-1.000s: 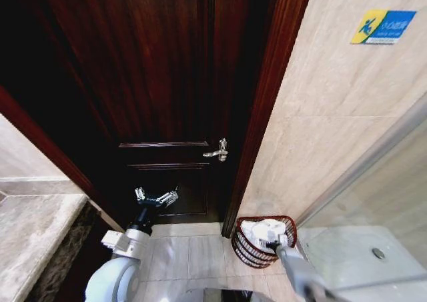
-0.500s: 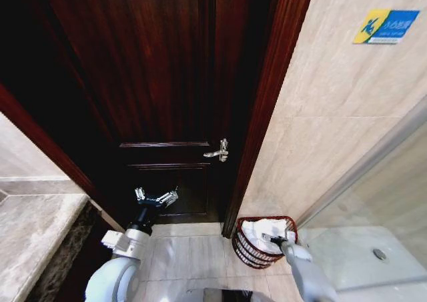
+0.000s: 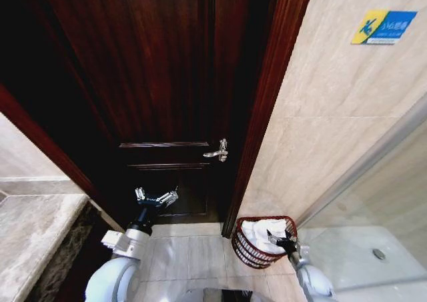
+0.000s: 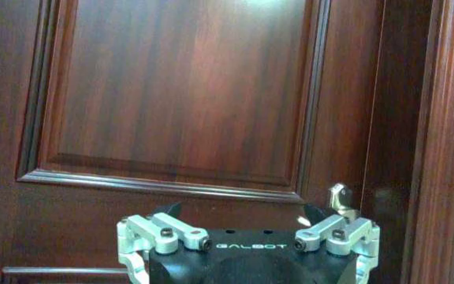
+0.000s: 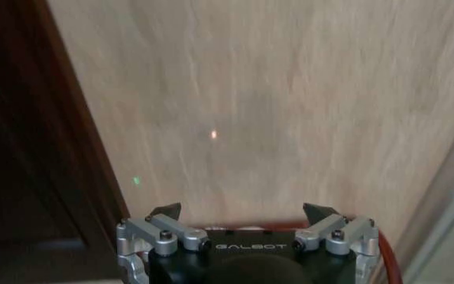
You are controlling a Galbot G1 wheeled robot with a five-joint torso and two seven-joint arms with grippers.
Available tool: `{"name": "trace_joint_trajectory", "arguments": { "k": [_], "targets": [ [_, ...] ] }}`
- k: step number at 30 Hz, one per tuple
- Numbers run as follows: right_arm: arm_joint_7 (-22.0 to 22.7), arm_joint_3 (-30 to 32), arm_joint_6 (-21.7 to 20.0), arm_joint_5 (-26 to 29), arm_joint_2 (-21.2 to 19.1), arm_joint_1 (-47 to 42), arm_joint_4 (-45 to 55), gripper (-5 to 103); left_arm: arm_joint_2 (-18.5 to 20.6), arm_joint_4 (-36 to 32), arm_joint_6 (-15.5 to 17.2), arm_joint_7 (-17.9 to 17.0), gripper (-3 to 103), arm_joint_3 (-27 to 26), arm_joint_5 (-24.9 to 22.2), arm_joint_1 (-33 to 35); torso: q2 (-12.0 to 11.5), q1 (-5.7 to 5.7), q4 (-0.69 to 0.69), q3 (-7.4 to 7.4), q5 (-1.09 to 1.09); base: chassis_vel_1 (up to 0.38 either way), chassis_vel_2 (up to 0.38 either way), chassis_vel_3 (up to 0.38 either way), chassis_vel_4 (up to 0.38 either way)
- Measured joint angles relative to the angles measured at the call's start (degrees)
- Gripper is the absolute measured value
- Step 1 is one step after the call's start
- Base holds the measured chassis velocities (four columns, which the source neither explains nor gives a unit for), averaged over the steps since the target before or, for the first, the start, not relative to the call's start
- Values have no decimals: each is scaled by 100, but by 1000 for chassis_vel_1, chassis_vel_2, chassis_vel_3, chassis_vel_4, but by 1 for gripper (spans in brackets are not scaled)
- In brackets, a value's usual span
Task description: Discard the used towel into the hamper.
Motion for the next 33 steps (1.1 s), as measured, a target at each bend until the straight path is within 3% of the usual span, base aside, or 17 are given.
{"name": "trace_joint_trajectory", "arguments": {
  "k": [22, 33],
  "targets": [
    [428, 12, 614, -172, 652, -1665, 3083, 100, -1, 0, 0, 0, 100, 0, 0, 0, -1, 0, 0, 0, 1, 0, 0, 0, 0],
    [556, 32, 564, -314, 815, -1796, 4097, 100, 0, 0, 0, 0, 100, 0, 0, 0, -1, 1, 0, 0, 1, 0, 0, 0, 0]
  ]
}}
